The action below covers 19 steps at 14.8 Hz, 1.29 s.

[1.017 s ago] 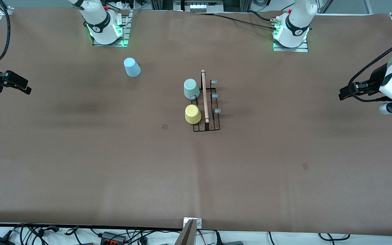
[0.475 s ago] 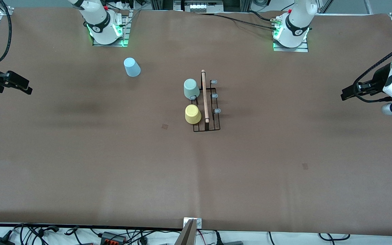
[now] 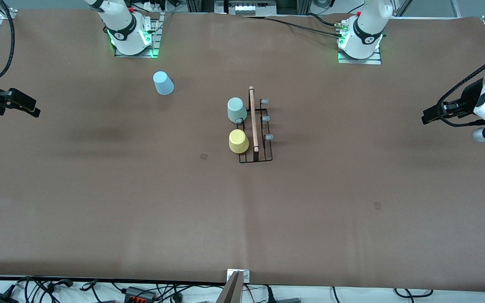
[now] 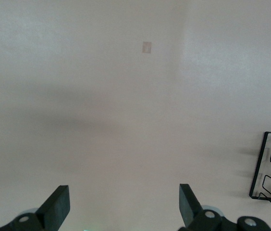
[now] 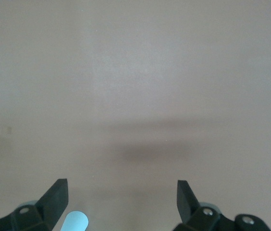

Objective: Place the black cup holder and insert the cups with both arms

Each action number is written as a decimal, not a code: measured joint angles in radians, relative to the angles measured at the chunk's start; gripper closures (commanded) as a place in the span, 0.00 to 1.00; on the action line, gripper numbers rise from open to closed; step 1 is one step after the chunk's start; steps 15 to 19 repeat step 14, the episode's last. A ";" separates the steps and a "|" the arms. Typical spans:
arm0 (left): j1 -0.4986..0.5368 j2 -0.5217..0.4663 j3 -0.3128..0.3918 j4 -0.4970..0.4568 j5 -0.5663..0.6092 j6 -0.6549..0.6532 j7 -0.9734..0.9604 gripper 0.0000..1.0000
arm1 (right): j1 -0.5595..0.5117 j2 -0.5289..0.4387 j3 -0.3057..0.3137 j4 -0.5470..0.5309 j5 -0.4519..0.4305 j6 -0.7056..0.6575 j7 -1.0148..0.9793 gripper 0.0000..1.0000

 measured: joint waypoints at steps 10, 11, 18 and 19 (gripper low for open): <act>0.000 0.000 0.000 0.000 0.000 0.000 0.000 0.00 | 0.000 0.001 0.000 -0.001 0.000 -0.007 0.000 0.00; 0.000 0.000 0.000 0.000 0.000 0.000 0.000 0.00 | 0.000 0.001 0.000 -0.001 0.000 -0.006 0.000 0.00; 0.000 0.000 0.000 0.000 0.000 0.000 0.000 0.00 | 0.000 0.001 0.000 -0.001 0.000 -0.005 0.000 0.00; 0.000 0.000 0.000 0.000 0.000 0.000 0.000 0.00 | 0.000 0.001 0.000 -0.001 0.000 -0.005 0.000 0.00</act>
